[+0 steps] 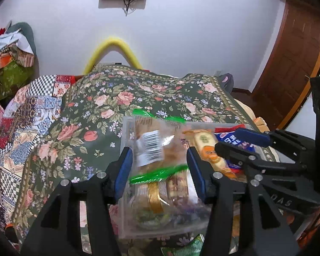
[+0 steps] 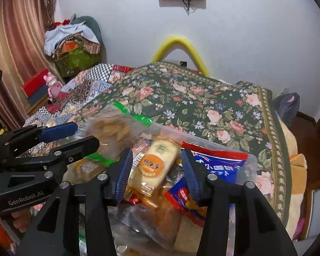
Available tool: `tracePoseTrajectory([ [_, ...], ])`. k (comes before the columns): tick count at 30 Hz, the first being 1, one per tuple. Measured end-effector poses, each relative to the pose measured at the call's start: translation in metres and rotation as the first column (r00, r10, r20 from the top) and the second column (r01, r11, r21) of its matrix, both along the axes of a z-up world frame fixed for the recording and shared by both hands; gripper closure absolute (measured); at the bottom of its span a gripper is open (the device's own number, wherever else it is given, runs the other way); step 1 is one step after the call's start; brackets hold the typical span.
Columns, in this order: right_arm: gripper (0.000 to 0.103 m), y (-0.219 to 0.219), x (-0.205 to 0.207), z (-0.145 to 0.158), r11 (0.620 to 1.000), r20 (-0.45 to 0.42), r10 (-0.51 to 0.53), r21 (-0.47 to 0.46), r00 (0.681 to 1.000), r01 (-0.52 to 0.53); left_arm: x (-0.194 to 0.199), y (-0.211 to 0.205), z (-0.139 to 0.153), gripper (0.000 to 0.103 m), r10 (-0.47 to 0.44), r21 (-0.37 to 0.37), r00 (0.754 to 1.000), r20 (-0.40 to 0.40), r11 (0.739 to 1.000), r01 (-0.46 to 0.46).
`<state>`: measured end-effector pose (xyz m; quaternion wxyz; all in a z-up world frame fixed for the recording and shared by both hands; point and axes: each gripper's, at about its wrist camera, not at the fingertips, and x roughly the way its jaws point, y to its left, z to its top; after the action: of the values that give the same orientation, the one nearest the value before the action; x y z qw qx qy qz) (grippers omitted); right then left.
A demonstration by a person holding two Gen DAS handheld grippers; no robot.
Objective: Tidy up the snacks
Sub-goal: 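Lower the orange-wrapped cake and bread bag into the clear box and release, then grasp the crispy rice bar bag with the right tool while the left tool grasps the green pastry pack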
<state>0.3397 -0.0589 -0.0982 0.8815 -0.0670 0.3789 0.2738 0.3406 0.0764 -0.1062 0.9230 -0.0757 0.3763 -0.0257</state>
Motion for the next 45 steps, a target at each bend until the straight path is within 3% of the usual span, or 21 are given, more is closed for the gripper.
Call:
tracePoseTrajectory([
  [6, 0.053, -0.017, -0.025, 0.016, 0.999, 0.040, 0.006, 0.045, 0.999, -0.008, -0.032, -0.003, 0.018, 0.049, -0.027, 0.011, 0.999, 0.037, 1.000, 0.026],
  [12, 0.049, -0.034, -0.056, 0.019, 0.997, 0.062, 0.021, 0.071, 0.998, -0.025, -0.063, -0.005, 0.019, 0.046, -0.051, -0.005, 0.998, 0.026, 0.999, 0.051],
  [18, 0.043, -0.044, -0.085, 0.002, 0.999, 0.067, 0.017, 0.045, 0.998, -0.020, -0.089, -0.015, 0.000, 0.043, -0.090, -0.009, 0.996, -0.026, 0.996, 0.090],
  [26, 0.041, -0.055, -0.099, -0.040, 0.998, -0.048, -0.019, 0.058, 0.999, 0.022, -0.109, -0.028, -0.042, 0.042, -0.125, -0.064, 0.984, -0.129, 0.991, 0.118],
  [33, 0.041, -0.049, -0.093, -0.065, 0.997, -0.137, -0.018, 0.076, 0.990, 0.029, -0.104, -0.039, -0.080, 0.042, -0.139, -0.093, 0.965, -0.224, 0.988, 0.120],
  [38, 0.041, -0.043, -0.087, -0.067, 0.995, -0.137, -0.038, 0.091, 0.990, 0.051, -0.097, -0.044, -0.094, 0.041, -0.155, -0.126, 0.960, -0.232, 0.984, 0.128],
  [41, 0.041, -0.039, -0.085, -0.068, 0.993, -0.137, -0.048, 0.102, 0.989, 0.063, -0.094, -0.048, -0.099, 0.041, -0.136, -0.093, 0.966, -0.218, 0.989, 0.118],
  [43, 0.053, -0.040, -0.084, -0.070, 0.992, -0.140, -0.055, 0.109, 0.989, 0.071, -0.093, -0.052, -0.100, 0.042, -0.133, -0.067, 0.970, -0.202, 0.990, 0.121],
  [45, 0.056, -0.041, -0.082, -0.073, 0.991, -0.150, -0.057, 0.112, 0.987, 0.074, -0.092, -0.053, -0.101, 0.045, -0.131, -0.056, 0.974, -0.185, 0.991, 0.123],
])
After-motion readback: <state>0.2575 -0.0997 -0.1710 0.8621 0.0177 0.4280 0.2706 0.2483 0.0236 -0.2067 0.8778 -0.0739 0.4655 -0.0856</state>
